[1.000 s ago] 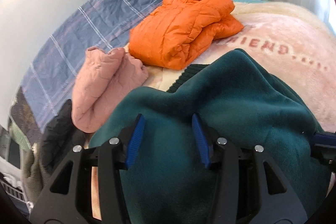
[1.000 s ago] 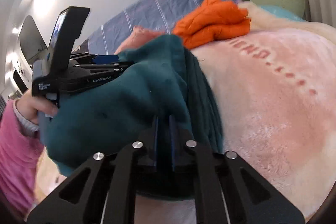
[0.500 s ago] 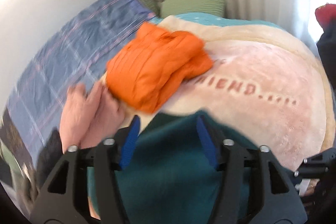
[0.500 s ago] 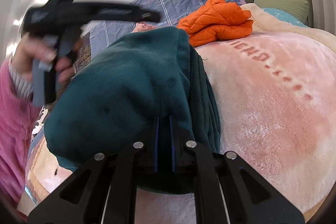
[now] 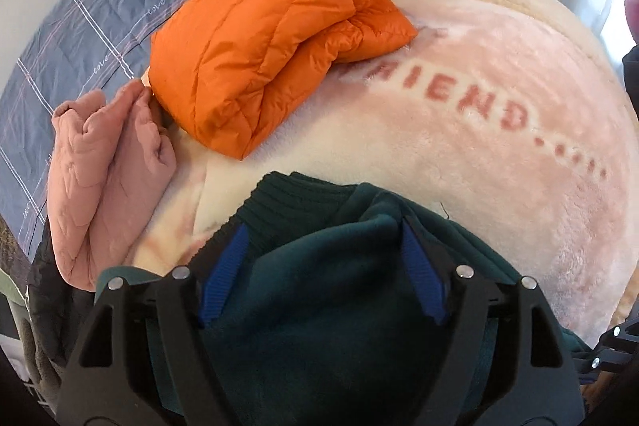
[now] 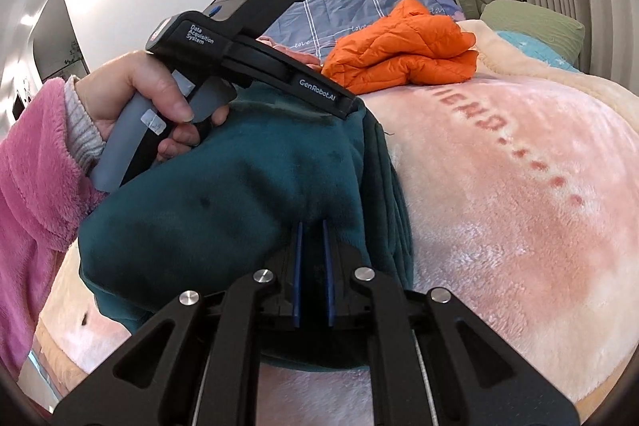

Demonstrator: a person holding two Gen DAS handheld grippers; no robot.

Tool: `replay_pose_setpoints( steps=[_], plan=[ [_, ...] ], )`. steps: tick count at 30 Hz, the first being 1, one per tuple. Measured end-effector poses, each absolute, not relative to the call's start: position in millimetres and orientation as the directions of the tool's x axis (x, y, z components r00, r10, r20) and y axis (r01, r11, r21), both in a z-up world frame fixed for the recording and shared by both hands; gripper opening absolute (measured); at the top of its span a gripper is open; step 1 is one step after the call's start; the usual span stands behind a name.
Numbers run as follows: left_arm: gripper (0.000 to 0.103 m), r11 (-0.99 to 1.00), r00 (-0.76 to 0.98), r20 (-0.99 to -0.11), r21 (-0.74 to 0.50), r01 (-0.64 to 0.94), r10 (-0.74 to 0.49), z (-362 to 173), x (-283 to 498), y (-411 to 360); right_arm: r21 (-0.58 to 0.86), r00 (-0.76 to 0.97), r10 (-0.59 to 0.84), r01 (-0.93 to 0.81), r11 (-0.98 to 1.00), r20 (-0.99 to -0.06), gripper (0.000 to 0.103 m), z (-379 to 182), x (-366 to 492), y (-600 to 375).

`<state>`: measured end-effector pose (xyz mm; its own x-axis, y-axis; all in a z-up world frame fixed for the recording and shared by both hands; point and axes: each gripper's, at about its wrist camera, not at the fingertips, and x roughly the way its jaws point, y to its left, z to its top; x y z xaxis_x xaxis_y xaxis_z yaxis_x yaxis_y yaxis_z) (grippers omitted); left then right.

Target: Fold large clothes

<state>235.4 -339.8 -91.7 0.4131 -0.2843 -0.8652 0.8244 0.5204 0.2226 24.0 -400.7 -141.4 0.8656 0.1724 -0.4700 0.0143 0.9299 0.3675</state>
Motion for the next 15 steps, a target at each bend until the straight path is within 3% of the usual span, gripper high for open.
replay_pose_setpoints(
  steps=[4, 8, 11, 15],
  plan=[
    [0.079, 0.512, 0.472, -0.832, 0.281, 0.812, -0.292, -88, 222, -344, 0.364, 0.867, 0.174, 0.01, 0.931, -0.467, 0.008, -141, 25, -401],
    [0.078, 0.551, 0.572, -0.707, 0.305, 0.777, -0.415, -55, 202, -316, 0.363, 0.876, 0.202, -0.034, 0.931, -0.438, 0.008, -143, 21, -401],
    [0.066, 0.648, 0.621, -0.623, 0.23, 0.726, -0.475, -16, 204, -273, 0.356, 0.879, 0.186, -0.02, 0.934, -0.439, 0.008, -143, 20, -402],
    [0.011, 0.711, 0.613, -0.642, 0.145, 0.688, -0.461, 9, 227, -220, 0.369, 0.88, 0.193, -0.022, 0.929, -0.434, 0.008, -143, 21, -403]
  ],
)
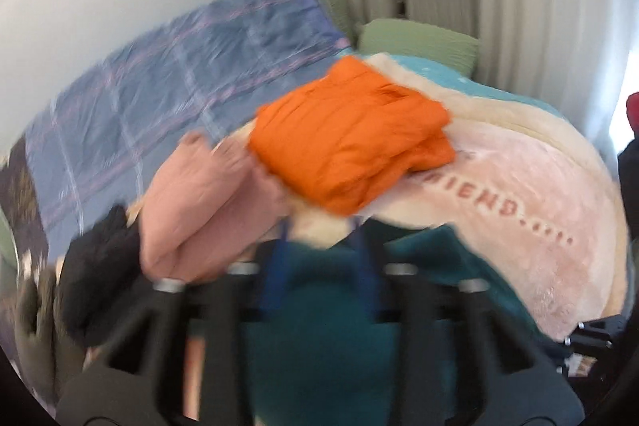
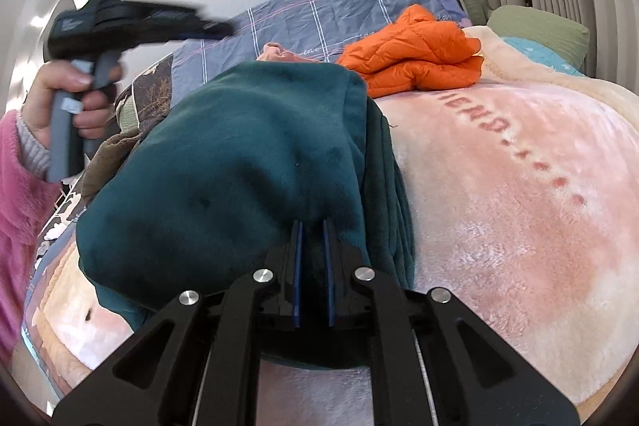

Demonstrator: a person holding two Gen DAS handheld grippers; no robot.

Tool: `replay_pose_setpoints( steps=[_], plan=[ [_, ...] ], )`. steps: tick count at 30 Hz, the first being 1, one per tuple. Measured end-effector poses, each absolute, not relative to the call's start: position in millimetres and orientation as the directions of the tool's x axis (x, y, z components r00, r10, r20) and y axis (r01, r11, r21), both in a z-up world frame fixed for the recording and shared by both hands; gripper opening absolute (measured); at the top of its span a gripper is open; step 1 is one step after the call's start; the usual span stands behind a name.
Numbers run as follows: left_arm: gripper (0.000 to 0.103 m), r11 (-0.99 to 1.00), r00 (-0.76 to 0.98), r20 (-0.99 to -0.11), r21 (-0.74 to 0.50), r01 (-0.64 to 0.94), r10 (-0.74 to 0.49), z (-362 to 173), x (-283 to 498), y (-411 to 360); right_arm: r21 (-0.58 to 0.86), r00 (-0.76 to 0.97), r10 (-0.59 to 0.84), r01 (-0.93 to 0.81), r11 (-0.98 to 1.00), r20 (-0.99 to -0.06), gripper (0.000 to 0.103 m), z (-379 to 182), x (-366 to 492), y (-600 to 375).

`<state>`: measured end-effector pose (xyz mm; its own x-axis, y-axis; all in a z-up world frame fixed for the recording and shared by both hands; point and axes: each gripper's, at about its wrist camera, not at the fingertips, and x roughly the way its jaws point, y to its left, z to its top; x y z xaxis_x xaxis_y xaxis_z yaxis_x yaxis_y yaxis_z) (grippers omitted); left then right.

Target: Fold large clothes

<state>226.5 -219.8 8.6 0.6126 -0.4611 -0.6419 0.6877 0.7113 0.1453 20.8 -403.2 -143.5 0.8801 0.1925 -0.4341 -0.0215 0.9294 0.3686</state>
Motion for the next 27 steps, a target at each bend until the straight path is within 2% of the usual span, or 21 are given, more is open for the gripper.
replay_pose_setpoints(
  steps=[1, 4, 6, 7, 8, 9, 11, 16, 20, 22, 24, 25, 27],
  plan=[
    [0.008, 0.731, 0.604, -0.661, 0.121, 0.671, -0.445, 9, 236, -202, 0.367, 0.881, 0.191, -0.021, 0.93, -0.434, 0.008, -143, 21, -402],
    [0.008, 0.742, 0.581, -0.704, 0.114, 0.661, -0.409, -6, 247, -181, 0.368, 0.88, 0.192, -0.022, 0.93, -0.433, 0.008, -143, 22, -402],
    [0.008, 0.733, 0.522, -0.782, 0.127, 0.668, -0.34, -50, 259, -181, 0.373, 0.882, 0.201, -0.03, 0.927, -0.427, 0.008, -143, 22, -402],
    [0.007, 0.726, 0.542, -0.781, 0.173, 0.666, -0.31, -64, 259, -184, 0.377, 0.882, 0.214, -0.045, 0.925, -0.42, 0.008, -143, 23, -402],
    [0.003, 0.71, 0.591, -0.77, 0.276, 0.648, -0.241, -86, 257, -192, 0.381, 0.881, 0.229, -0.061, 0.923, -0.413, 0.008, -141, 26, -401],
    [0.0, 0.719, 0.617, -0.76, 0.312, 0.621, -0.204, -95, 256, -197, 0.375, 0.881, 0.221, -0.054, 0.925, -0.419, 0.008, -140, 27, -400],
    [0.0, 0.755, 0.622, -0.759, 0.291, 0.588, -0.193, -96, 260, -202, 0.348, 0.883, 0.185, -0.027, 0.937, -0.43, 0.009, -139, 28, -397],
    [0.0, 0.729, 0.594, -0.781, 0.291, 0.62, -0.194, -95, 263, -200, 0.355, 0.886, 0.196, -0.039, 0.934, -0.42, 0.009, -140, 27, -398],
    [0.0, 0.691, 0.627, -0.765, 0.375, 0.618, -0.146, -83, 253, -214, 0.36, 0.885, 0.195, -0.034, 0.933, -0.423, 0.009, -142, 27, -400],
    [0.0, 0.684, 0.632, -0.756, 0.372, 0.627, -0.169, -68, 249, -218, 0.374, 0.883, 0.203, -0.033, 0.927, -0.424, 0.009, -144, 27, -403],
    [0.0, 0.695, 0.586, -0.762, 0.263, 0.669, -0.275, -46, 249, -219, 0.404, 0.878, 0.227, -0.043, 0.914, -0.421, 0.009, -145, 27, -407],
    [0.007, 0.693, 0.557, -0.765, 0.208, 0.69, -0.324, -38, 250, -221, 0.416, 0.876, 0.236, -0.045, 0.908, -0.421, 0.009, -145, 28, -408],
    [0.009, 0.682, 0.513, -0.773, 0.146, 0.717, -0.373, -34, 255, -231, 0.428, 0.873, 0.246, -0.048, 0.903, -0.421, 0.009, -145, 29, -409]
  ],
)
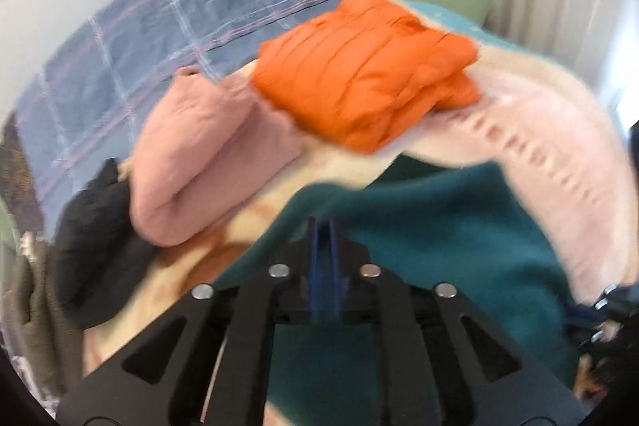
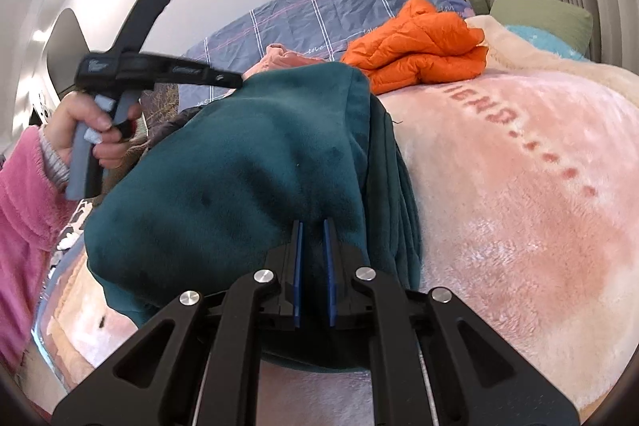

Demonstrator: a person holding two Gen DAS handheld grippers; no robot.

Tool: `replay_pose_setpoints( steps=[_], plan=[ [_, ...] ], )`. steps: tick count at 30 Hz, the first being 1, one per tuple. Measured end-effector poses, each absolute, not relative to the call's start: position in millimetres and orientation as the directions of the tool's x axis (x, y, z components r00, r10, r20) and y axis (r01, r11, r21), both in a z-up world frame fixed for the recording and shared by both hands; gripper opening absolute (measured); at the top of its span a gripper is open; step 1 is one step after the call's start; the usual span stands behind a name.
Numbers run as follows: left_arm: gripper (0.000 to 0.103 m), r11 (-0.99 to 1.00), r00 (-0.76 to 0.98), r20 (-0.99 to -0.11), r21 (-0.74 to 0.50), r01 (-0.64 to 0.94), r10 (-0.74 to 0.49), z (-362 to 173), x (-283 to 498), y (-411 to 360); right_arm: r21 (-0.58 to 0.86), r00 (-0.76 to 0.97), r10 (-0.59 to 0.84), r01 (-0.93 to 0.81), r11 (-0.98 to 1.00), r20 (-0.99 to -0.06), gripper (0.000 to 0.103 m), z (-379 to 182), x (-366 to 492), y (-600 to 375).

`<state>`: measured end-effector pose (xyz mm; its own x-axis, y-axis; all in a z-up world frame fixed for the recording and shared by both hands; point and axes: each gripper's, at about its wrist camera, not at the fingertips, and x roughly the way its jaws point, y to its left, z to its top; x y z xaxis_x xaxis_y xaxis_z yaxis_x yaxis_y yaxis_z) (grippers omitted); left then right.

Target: Fold large clothes

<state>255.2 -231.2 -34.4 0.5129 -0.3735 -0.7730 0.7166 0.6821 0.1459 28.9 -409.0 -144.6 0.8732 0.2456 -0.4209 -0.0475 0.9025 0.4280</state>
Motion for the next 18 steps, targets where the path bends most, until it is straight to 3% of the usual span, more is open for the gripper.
replay_pose_setpoints(
  steps=[2, 4, 9, 11, 12, 15, 18],
  plan=[
    [0.011, 0.666, 0.484, -0.822, 0.184, 0.723, -0.299, -66, 264, -251, 0.428, 0.875, 0.245, -0.048, 0.902, -0.417, 0.009, -145, 29, -409],
    [0.011, 0.613, 0.534, -0.825, 0.328, 0.719, -0.185, -110, 263, -271, 0.426, 0.874, 0.243, -0.047, 0.904, -0.42, 0.009, -145, 33, -407],
    [0.012, 0.637, 0.608, -0.766, 0.364, 0.679, -0.209, -94, 252, -263, 0.409, 0.878, 0.232, -0.045, 0.911, -0.42, 0.009, -144, 31, -406],
    [0.03, 0.696, 0.678, -0.698, 0.368, 0.617, -0.232, -75, 239, -245, 0.404, 0.877, 0.233, -0.048, 0.913, -0.421, 0.009, -144, 29, -406],
    [0.046, 0.745, 0.703, -0.664, 0.33, 0.58, -0.254, -62, 229, -228, 0.396, 0.877, 0.227, -0.046, 0.917, -0.423, 0.009, -144, 28, -405],
    [0.052, 0.783, 0.689, -0.629, 0.198, 0.59, -0.36, -43, 192, -179, 0.399, 0.878, 0.229, -0.047, 0.916, -0.421, 0.009, -144, 29, -405],
    [0.061, 0.78, 0.705, -0.592, 0.195, 0.595, -0.39, -47, 135, -131, 0.4, 0.88, 0.229, -0.049, 0.915, -0.416, 0.009, -144, 28, -405]
  ],
)
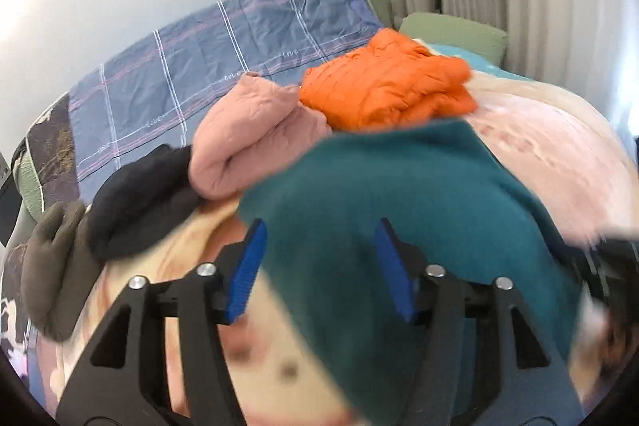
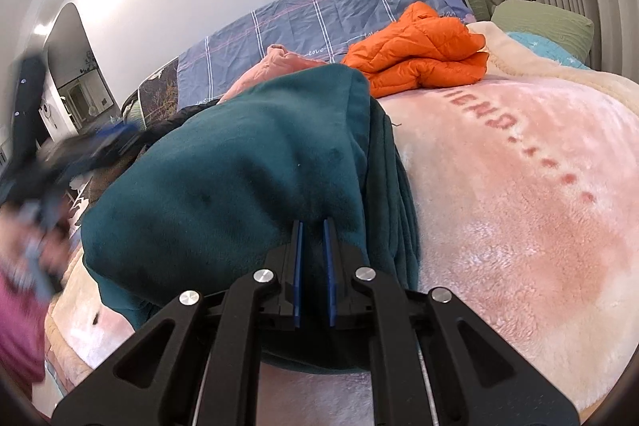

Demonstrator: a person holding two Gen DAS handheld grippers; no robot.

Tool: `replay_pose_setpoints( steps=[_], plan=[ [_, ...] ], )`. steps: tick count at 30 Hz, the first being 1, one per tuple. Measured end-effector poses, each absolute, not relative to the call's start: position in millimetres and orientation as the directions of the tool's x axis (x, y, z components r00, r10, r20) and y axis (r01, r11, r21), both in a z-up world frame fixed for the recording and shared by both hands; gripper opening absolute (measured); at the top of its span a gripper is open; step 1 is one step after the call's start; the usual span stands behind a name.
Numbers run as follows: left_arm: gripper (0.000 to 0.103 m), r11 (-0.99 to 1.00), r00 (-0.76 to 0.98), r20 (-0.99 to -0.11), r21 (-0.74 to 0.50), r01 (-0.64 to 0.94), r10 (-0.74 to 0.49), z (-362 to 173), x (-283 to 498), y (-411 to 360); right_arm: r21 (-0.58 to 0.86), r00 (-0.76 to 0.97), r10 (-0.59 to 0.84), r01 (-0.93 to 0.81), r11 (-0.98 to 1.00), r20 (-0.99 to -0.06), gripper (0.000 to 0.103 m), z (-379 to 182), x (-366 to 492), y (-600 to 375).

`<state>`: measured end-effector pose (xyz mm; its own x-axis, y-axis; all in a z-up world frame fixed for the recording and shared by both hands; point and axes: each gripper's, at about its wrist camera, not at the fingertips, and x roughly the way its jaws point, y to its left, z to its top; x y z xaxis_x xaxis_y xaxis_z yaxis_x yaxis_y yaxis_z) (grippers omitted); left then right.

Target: Fold large clothes

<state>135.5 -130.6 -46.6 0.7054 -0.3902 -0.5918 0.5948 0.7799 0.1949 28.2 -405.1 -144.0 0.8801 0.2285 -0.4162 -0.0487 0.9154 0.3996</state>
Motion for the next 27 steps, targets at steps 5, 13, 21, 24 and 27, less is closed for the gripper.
replay_pose_setpoints(
  steps=[5, 13, 21, 24, 27],
  plan=[
    [0.066, 0.767, 0.715, -0.573, 0.216, 0.604, -0.401, -65, 54, -86, 0.399, 0.881, 0.228, -0.049, 0.916, -0.415, 0.009, -145, 28, -405],
    [0.069, 0.747, 0.728, -0.546, 0.252, 0.615, -0.415, -83, 31, -113, 0.416, 0.881, 0.234, -0.046, 0.908, -0.412, 0.009, -146, 28, -408],
    [0.076, 0.702, 0.701, -0.571, 0.278, 0.656, -0.429, -94, 20, -134, 0.418, 0.885, 0.235, -0.051, 0.907, -0.403, 0.009, -146, 27, -407],
    [0.08, 0.77, 0.818, -0.492, 0.383, 0.51, -0.297, -105, 28, -158, 0.413, 0.886, 0.231, -0.05, 0.909, -0.401, 0.009, -146, 27, -406],
    [0.086, 0.791, 0.836, -0.48, 0.386, 0.474, -0.267, -112, 35, -172, 0.409, 0.887, 0.226, -0.047, 0.911, -0.402, 0.009, -146, 27, -406]
  ],
)
